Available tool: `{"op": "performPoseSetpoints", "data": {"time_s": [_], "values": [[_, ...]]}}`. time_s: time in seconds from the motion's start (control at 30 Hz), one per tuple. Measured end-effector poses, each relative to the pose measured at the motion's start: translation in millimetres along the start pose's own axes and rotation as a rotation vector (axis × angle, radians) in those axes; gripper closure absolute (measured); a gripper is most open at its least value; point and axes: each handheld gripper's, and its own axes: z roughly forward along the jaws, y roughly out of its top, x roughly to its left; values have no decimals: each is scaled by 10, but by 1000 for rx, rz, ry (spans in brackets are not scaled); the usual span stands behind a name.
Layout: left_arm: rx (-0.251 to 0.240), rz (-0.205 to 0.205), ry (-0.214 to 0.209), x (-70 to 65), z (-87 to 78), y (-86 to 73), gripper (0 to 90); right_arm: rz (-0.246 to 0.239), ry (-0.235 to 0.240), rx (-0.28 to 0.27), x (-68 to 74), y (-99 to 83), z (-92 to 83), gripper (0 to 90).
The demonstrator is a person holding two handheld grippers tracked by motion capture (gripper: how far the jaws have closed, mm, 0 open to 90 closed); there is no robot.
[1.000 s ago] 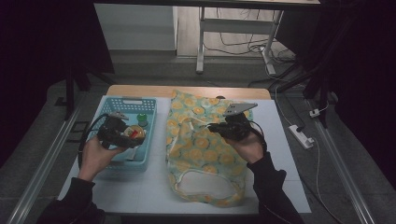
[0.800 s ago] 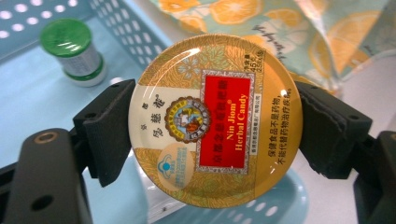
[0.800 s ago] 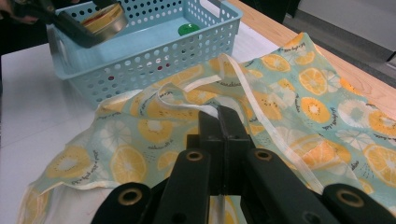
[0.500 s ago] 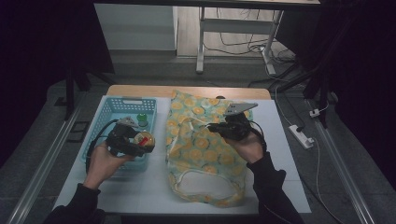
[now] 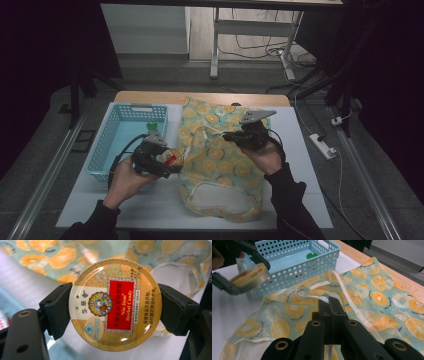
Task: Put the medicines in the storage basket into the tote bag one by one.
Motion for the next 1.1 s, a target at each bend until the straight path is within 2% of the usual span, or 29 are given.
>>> {"op": "performPoseSetpoints", "data": {"time_s": [0.57, 1.1], "values": [[12, 61, -70, -242, 337, 195, 201, 12, -5, -1, -26, -14, 13, 900], [32, 98, -132, -370, 752, 449, 201, 14, -11, -10, -34, -12, 8, 900]]}}
